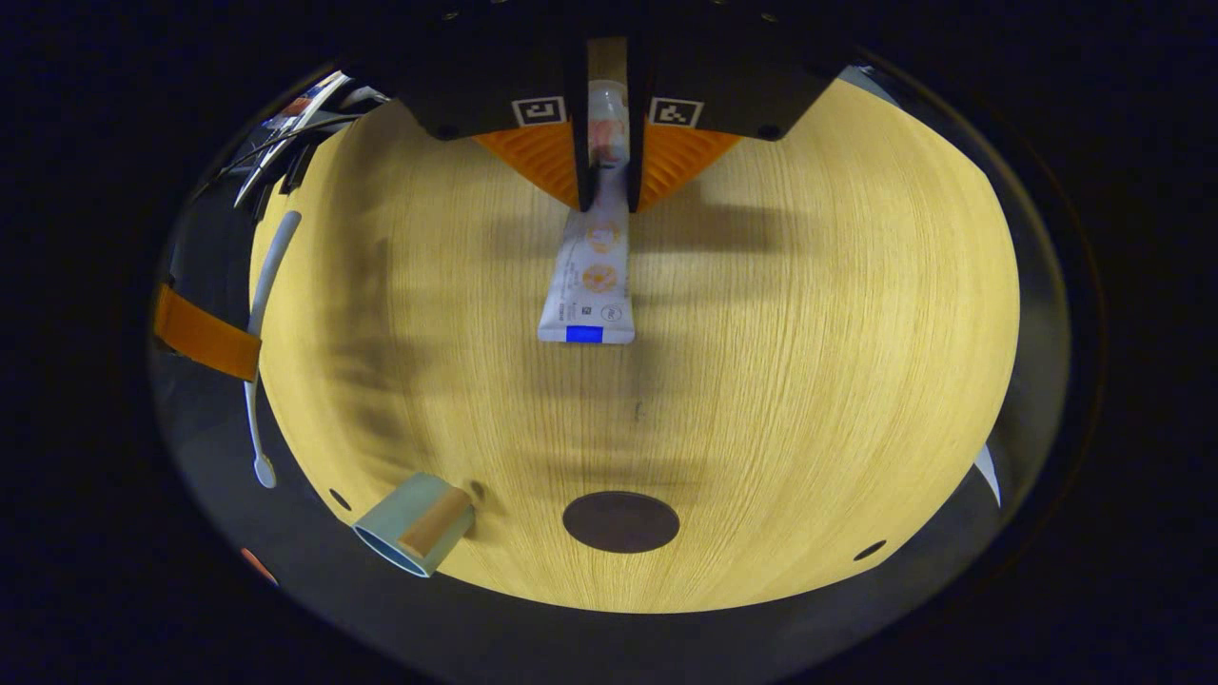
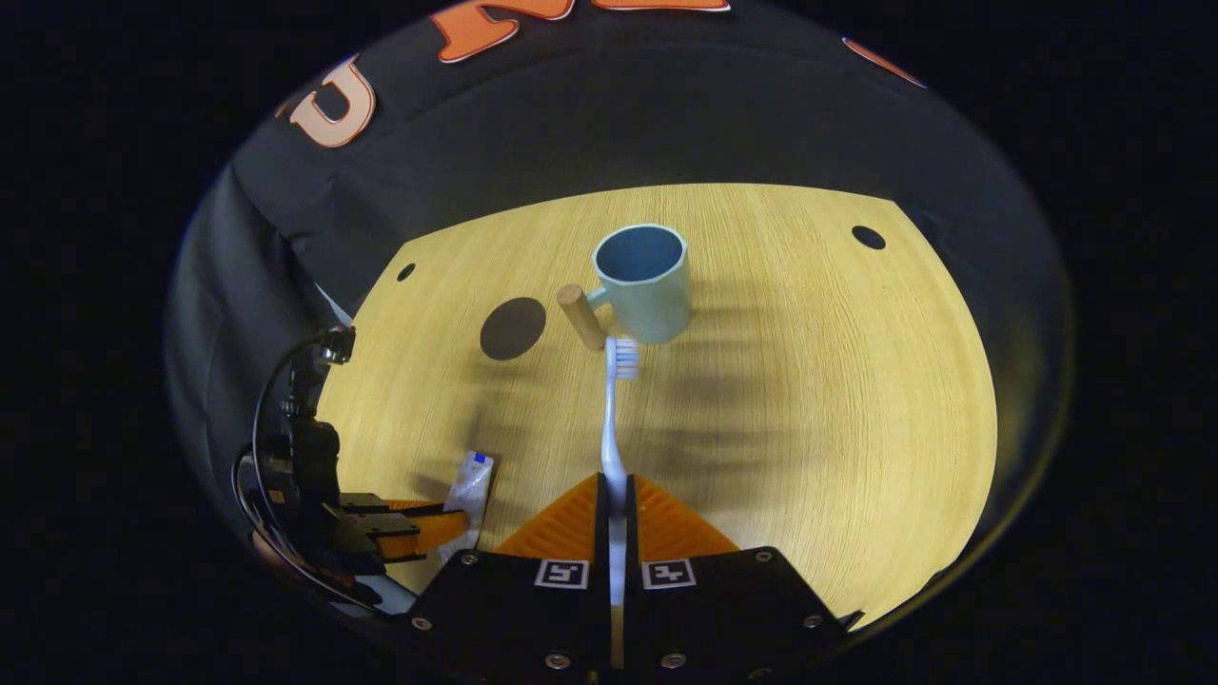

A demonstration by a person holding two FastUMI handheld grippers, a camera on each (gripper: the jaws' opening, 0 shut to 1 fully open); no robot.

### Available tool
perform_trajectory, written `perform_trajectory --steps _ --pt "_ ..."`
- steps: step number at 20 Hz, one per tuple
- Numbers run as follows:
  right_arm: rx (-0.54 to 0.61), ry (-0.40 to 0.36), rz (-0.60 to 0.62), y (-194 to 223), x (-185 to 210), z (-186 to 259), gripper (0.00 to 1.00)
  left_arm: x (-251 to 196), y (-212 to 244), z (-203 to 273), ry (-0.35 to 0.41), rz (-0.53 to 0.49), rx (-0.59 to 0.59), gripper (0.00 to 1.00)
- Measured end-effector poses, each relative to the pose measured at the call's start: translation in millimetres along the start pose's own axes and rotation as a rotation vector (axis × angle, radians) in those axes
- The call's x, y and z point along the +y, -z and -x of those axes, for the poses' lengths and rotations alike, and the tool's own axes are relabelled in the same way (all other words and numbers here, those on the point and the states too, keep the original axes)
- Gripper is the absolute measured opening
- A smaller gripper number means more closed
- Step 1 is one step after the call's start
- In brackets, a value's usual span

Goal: Put the toothbrush and toothpaste on the desktop into the cup, then pick up the cup and place it on the coaster on the desktop.

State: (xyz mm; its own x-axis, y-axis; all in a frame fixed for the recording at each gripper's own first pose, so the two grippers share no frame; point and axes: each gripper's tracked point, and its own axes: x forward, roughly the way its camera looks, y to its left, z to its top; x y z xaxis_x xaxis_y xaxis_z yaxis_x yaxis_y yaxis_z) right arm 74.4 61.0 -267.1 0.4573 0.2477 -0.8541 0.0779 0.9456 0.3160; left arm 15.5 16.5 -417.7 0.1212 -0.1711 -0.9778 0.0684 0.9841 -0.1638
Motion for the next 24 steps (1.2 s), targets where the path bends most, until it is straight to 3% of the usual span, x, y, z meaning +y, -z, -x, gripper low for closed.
perform_trajectory --steps 8,16,24 --pt "-0.040 0.004 0.010 -9 -5 -20 0.06 -6 -1 1 0.088 0.000 -0.038 0.08" --pt "-0.105 -0.005 -0.002 -18 -7 -20 0.06 -5 -7 10 0.107 -0.008 -0.074 0.06" --pt "-0.425 -0.009 0.015 -84 -8 -27 0.06 5 -27 33 0.115 -0.029 -0.146 0.05"
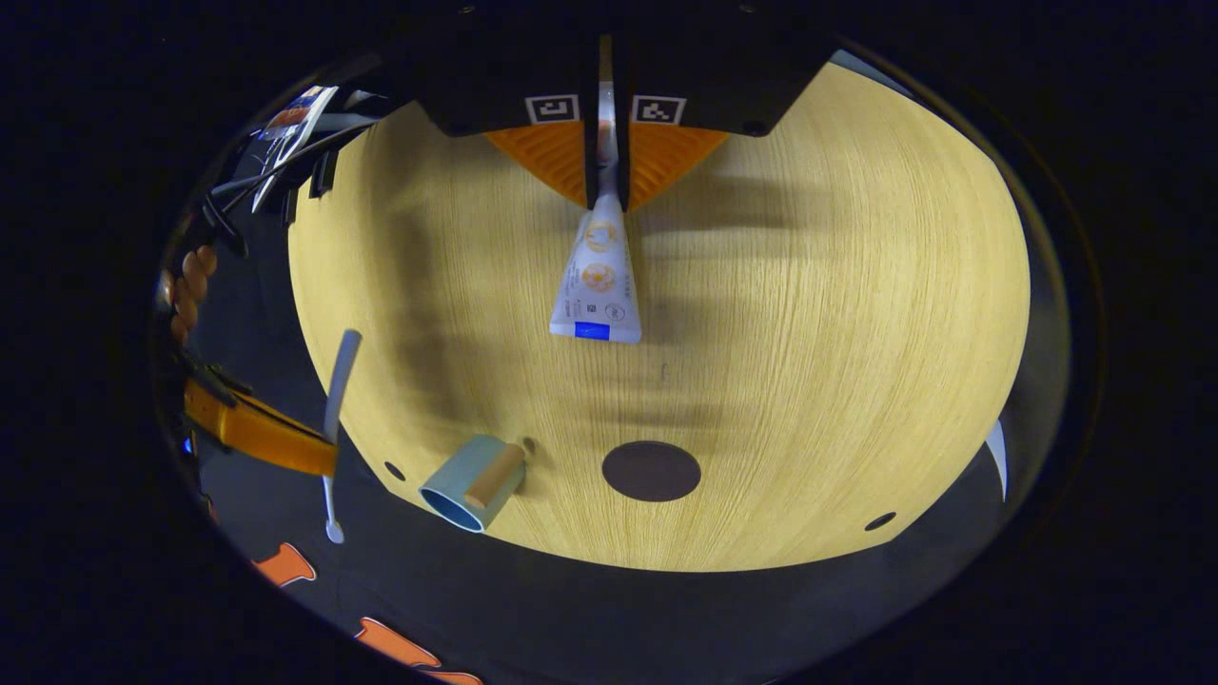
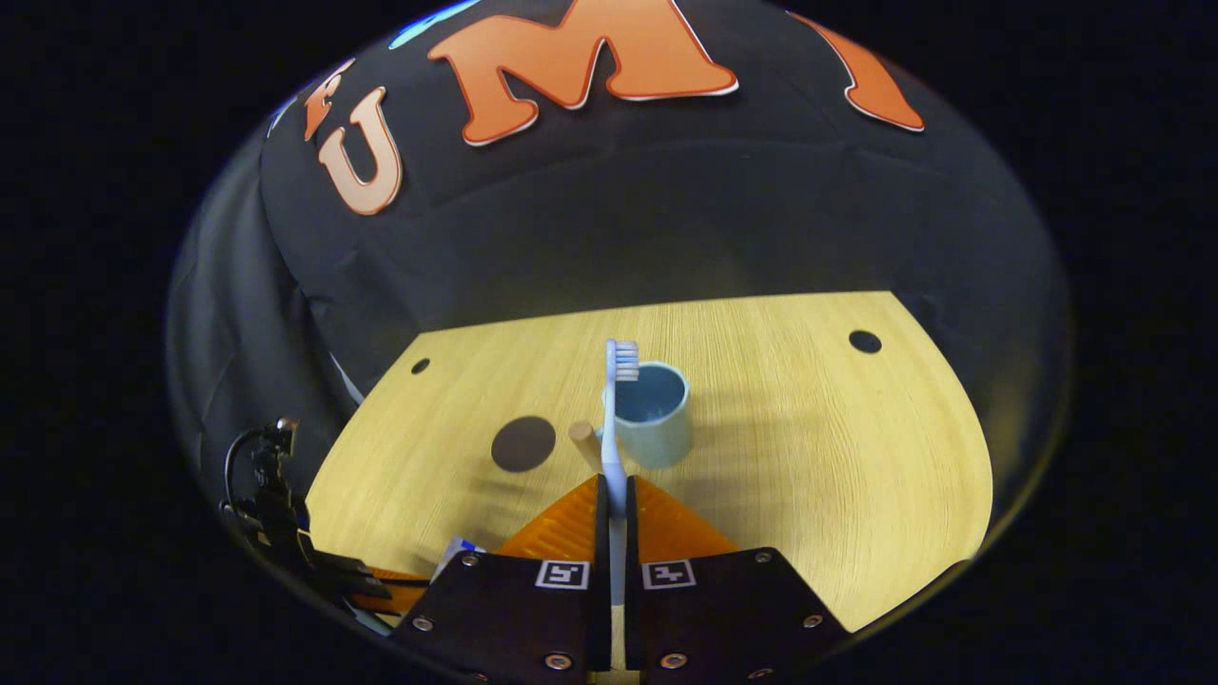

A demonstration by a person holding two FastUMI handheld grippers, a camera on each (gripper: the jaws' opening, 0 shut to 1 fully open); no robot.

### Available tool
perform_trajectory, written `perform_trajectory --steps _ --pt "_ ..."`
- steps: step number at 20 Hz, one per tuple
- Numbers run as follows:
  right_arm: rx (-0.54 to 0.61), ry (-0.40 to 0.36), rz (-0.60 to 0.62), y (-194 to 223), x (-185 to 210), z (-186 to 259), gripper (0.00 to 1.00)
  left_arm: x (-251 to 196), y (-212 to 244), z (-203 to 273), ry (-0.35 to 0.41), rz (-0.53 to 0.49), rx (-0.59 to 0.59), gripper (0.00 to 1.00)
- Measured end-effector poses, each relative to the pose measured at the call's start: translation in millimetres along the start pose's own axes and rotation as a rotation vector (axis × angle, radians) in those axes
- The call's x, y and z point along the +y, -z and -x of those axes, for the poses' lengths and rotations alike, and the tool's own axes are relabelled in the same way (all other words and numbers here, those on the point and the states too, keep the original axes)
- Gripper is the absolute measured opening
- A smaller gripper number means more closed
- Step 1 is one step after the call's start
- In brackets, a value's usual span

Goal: Put the toothbrush and toothpaste on the desktop into the cup, then pick up the cup and place it on the coaster on the desktop.

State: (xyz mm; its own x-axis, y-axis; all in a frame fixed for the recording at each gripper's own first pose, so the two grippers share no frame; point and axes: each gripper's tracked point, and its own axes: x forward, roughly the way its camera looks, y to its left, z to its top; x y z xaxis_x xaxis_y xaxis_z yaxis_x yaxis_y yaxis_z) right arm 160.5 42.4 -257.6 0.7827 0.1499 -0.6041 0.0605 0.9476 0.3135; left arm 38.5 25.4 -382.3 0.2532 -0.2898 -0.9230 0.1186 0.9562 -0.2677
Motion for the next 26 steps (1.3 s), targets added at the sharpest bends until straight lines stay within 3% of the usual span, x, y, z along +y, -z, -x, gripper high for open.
perform_trajectory --steps 4,12,19,26 --pt "-0.183 0.017 0.043 -39 -7 -21 0.06 -4 -3 14 0.015 0.019 -0.022 0.05" --pt "-0.418 -0.027 0.136 -101 4 -45 0.06 -6 -10 35 0.018 0.077 -0.066 0.05" --pt "-0.488 -0.045 0.161 -100 1 -89 0.06 -9 -10 35 -0.015 0.125 -0.082 0.05" --pt "-0.407 -0.003 0.127 -72 -20 -124 0.08 -6 -26 40 -0.028 0.116 -0.108 0.05"
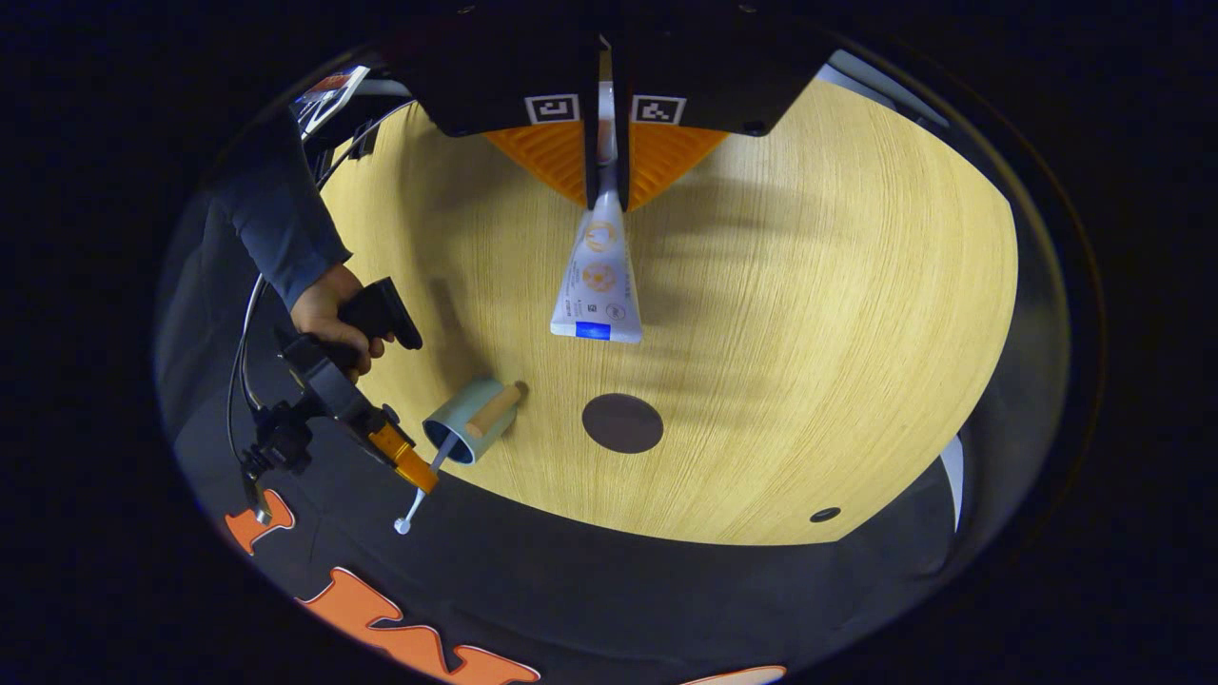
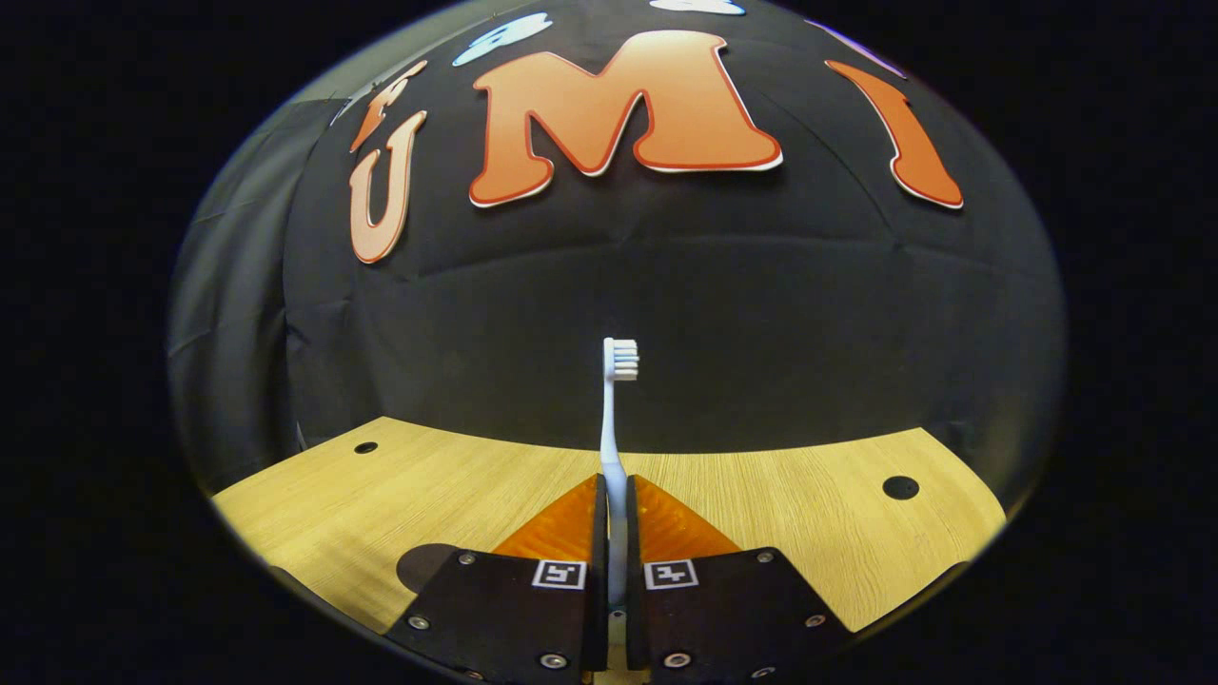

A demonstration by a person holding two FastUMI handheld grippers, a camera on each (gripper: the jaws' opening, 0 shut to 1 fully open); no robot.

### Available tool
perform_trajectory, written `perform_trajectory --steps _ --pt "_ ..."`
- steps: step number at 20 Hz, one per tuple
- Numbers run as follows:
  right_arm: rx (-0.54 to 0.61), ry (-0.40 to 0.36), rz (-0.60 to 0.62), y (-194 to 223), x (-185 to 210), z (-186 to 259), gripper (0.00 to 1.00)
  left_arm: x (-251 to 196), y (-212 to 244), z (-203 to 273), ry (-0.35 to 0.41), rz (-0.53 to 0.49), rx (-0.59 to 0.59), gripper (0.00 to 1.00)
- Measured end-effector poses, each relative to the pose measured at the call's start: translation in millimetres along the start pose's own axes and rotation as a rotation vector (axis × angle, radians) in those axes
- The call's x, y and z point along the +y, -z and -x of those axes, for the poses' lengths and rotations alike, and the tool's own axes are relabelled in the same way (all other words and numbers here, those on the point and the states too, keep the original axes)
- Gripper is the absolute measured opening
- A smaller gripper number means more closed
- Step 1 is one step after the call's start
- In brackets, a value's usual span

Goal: Put the toothbrush and toothpaste on the desktop into the cup, then pick up the cup and place it on the coaster on the desktop.

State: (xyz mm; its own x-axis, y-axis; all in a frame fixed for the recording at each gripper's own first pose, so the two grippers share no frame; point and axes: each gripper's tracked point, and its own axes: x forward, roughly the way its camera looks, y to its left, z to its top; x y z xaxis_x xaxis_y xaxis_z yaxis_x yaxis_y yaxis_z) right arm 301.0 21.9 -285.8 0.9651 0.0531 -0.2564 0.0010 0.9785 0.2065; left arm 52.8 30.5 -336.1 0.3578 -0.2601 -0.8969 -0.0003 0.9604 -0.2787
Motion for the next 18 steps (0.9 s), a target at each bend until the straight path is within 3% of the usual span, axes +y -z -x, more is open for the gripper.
perform_trajectory --steps 7,11,16,17,18 --pt "0.071 -0.019 -0.048 4 -3 24 0.18 -13 -41 -15 0.022 -0.066 -0.079 0.05" --pt "0.276 -0.030 -0.064 42 -11 65 0.37 -22 -76 -25 0.044 -0.120 -0.177 0.05" --pt "0.383 -0.026 -0.088 63 -28 123 0.42 -53 -117 -45 0.087 -0.207 -0.332 0.06" --pt "0.398 -0.025 -0.096 66 -30 134 0.39 -61 -127 -46 0.100 -0.223 -0.371 0.05" --pt "0.415 -0.018 -0.100 72 -32 143 0.46 -68 -136 -48 0.115 -0.234 -0.409 0.05"
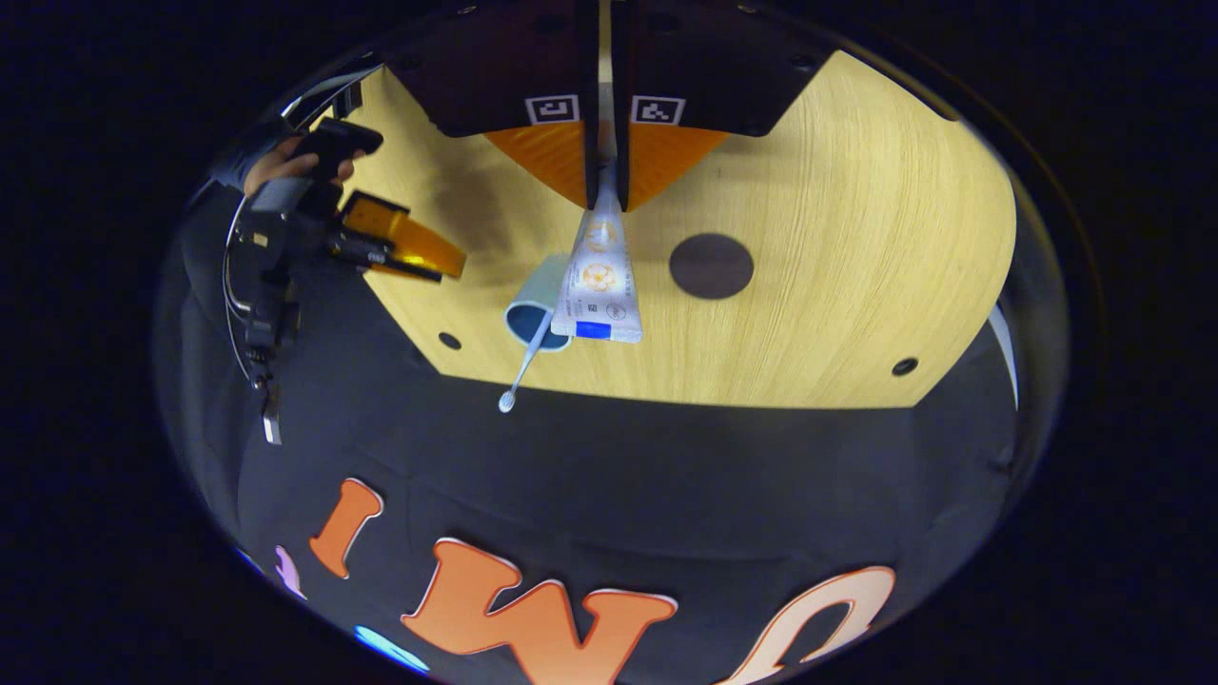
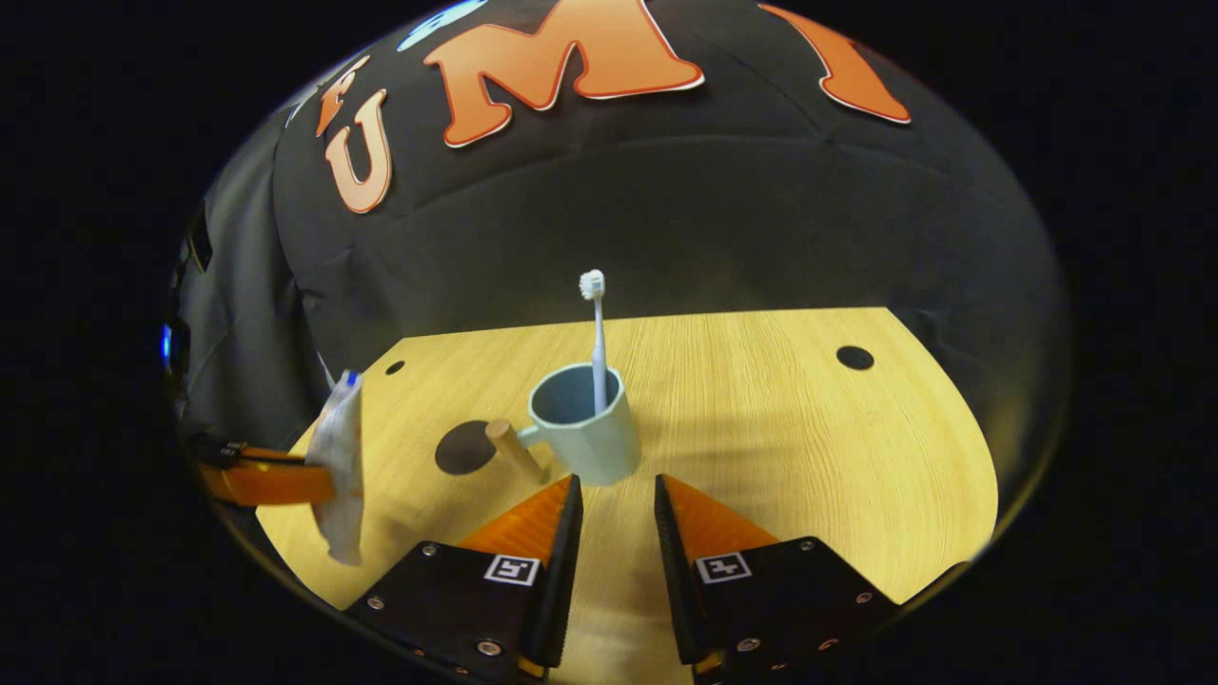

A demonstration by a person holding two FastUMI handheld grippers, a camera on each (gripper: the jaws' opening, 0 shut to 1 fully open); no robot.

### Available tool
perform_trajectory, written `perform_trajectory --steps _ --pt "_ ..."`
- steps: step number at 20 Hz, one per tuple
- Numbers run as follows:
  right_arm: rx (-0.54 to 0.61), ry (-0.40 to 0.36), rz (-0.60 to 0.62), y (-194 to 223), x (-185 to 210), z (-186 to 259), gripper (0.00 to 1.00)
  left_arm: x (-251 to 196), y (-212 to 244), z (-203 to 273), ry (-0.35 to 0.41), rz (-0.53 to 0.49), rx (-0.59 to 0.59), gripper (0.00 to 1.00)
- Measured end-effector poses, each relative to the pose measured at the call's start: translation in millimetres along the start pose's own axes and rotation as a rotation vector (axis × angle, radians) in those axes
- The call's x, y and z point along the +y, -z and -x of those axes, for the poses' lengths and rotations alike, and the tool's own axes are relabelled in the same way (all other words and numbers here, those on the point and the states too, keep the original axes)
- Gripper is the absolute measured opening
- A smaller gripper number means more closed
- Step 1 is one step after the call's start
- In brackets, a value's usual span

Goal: Put the toothbrush and toothpaste on the desktop into the cup, then pick up the cup and place it on the coaster on the desktop.

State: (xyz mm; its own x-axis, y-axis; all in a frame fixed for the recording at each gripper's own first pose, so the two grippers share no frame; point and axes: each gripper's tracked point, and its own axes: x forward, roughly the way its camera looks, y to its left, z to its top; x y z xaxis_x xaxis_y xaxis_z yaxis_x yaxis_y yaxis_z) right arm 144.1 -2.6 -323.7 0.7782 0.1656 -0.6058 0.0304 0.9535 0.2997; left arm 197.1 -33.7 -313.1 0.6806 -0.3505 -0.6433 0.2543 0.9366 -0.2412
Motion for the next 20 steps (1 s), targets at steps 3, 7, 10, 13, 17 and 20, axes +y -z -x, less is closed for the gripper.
perform_trajectory --steps 3,7,10,13,17,20 --pt "0.054 0.001 -0.005 24 -3 17 0.52 -13 -30 -13 0.028 -0.010 -0.117 0.05" --pt "0.119 -0.005 -0.009 55 -3 33 0.58 -28 -73 -40 0.032 -0.032 -0.288 0.07" --pt "0.154 -0.005 -0.031 74 -4 42 0.60 -34 -101 -59 0.018 -0.082 -0.394 0.05" --pt "0.180 0.003 -0.040 86 -8 46 0.61 -55 -126 -72 0.058 -0.110 -0.487 0.05" --pt "0.181 0.017 -0.043 88 -16 50 0.61 -60 -150 -81 0.046 -0.096 -0.627 0.05" --pt "0.162 0.035 -0.041 87 -25 47 0.61 -57 -150 -96 0.022 -0.084 -0.673 0.05"
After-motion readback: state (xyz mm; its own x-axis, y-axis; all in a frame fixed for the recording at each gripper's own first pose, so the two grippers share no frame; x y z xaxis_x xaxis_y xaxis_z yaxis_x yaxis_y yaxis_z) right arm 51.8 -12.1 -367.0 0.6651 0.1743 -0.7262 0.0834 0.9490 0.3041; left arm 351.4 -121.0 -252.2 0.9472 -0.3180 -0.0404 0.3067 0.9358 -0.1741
